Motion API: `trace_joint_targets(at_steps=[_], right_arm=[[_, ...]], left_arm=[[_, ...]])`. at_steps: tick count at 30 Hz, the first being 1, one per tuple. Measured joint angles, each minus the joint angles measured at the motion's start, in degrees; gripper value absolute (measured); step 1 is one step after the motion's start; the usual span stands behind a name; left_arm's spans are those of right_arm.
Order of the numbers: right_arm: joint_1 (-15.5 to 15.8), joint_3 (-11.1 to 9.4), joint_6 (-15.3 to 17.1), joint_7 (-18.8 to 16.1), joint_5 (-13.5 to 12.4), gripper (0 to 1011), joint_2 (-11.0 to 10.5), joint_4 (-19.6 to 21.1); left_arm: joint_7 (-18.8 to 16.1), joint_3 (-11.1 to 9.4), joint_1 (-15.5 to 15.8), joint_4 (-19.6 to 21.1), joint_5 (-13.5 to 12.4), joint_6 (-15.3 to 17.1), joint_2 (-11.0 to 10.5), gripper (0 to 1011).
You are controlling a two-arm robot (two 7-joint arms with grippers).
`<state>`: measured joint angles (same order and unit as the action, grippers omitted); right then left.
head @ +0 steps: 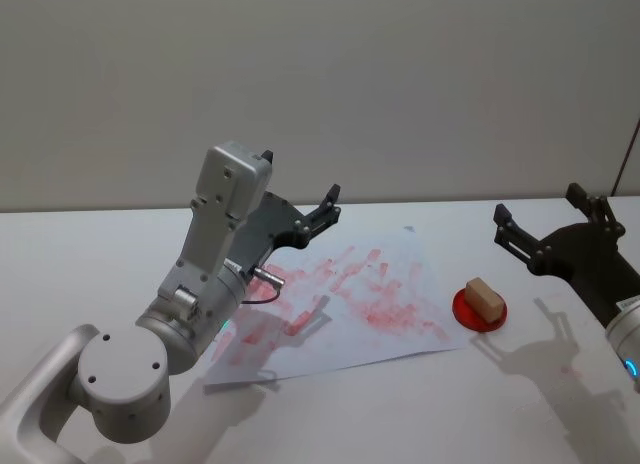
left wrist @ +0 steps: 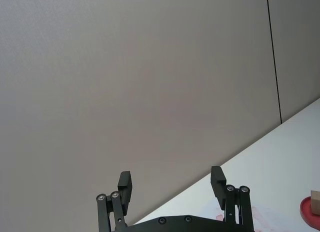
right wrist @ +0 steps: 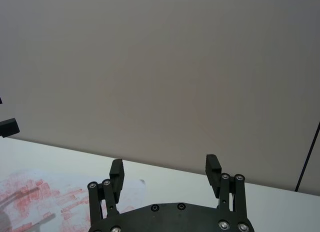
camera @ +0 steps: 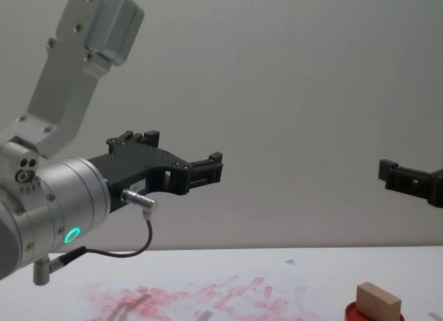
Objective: Use the one hand to pick up the stamp and affix it onto the A4 paper.
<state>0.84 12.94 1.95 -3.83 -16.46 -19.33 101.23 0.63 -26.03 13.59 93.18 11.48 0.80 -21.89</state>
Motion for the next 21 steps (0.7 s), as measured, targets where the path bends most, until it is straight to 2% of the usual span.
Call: trace_joint_targets(at_steps=[10,21], right_arm=[[0.35,-0.13,0.08,0.00,-0.16,1001,-0.24,0.13],[3.73,-1.05,2.50,0.68,-2.49,1001,-2.34,2.58]], left_arm=[[0.00,0.00,0.00,0.00,0.00,0.00,0.00,1001],[0.00,0.00,0.00,0.00,0.00,0.00,0.00,1001]])
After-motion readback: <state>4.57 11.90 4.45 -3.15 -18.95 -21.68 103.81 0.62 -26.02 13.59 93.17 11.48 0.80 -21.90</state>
